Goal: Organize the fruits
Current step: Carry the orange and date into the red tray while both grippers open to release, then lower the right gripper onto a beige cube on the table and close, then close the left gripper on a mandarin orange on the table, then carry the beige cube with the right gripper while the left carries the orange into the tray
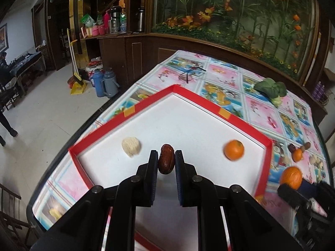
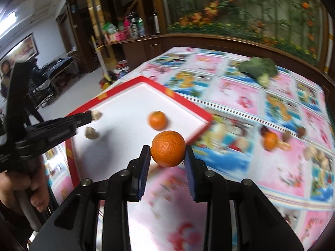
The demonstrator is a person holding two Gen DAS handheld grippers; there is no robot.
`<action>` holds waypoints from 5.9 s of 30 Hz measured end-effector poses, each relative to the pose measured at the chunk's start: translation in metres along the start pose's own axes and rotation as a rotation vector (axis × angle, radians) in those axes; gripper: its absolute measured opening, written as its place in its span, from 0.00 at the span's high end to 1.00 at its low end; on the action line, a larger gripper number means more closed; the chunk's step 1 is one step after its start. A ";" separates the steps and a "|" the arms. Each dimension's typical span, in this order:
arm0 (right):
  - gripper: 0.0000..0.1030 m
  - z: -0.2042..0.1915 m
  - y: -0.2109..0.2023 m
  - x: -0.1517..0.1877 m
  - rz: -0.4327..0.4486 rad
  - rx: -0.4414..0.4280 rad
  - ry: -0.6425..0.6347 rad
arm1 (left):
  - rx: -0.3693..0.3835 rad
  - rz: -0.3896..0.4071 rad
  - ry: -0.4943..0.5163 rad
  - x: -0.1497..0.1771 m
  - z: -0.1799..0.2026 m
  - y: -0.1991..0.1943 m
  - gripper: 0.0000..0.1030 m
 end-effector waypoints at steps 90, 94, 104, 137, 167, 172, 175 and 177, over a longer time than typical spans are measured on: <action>0.72 0.345 -0.058 0.067 0.034 0.401 0.458 | 0.270 -0.043 0.331 0.065 0.270 0.010 0.75; 0.72 0.330 -0.061 0.066 0.028 0.405 0.421 | 0.353 -0.035 0.318 0.076 0.247 -0.017 0.75; 0.72 0.267 -0.086 0.073 0.062 0.343 0.339 | 0.414 -0.062 0.417 0.115 0.226 -0.039 0.75; 0.72 0.138 -0.086 0.053 0.087 0.215 0.169 | 0.210 0.104 0.080 0.054 0.072 -0.069 0.75; 0.71 -0.026 0.025 -0.011 -0.037 -0.028 -0.044 | 0.020 0.019 -0.050 0.019 -0.020 -0.018 0.75; 0.71 -0.048 0.049 -0.009 -0.098 -0.051 -0.091 | 0.034 -0.017 -0.036 0.016 -0.017 -0.010 0.75; 0.71 -0.054 0.058 -0.007 -0.123 -0.049 -0.104 | 0.041 -0.035 -0.042 0.013 -0.018 -0.004 0.75; 0.71 -0.057 0.062 -0.006 -0.137 -0.048 -0.114 | 0.047 -0.048 -0.033 0.010 -0.018 0.000 0.75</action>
Point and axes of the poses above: each gripper's, at about its wrist camera, not at the fingertips, and y roughly the way its jaws point, z to its right, x to its underside, the point moved 9 cm from there along y, roughly the way its jaws point, and after that the axes turned 1 degree about x, right-handed, at the moved point
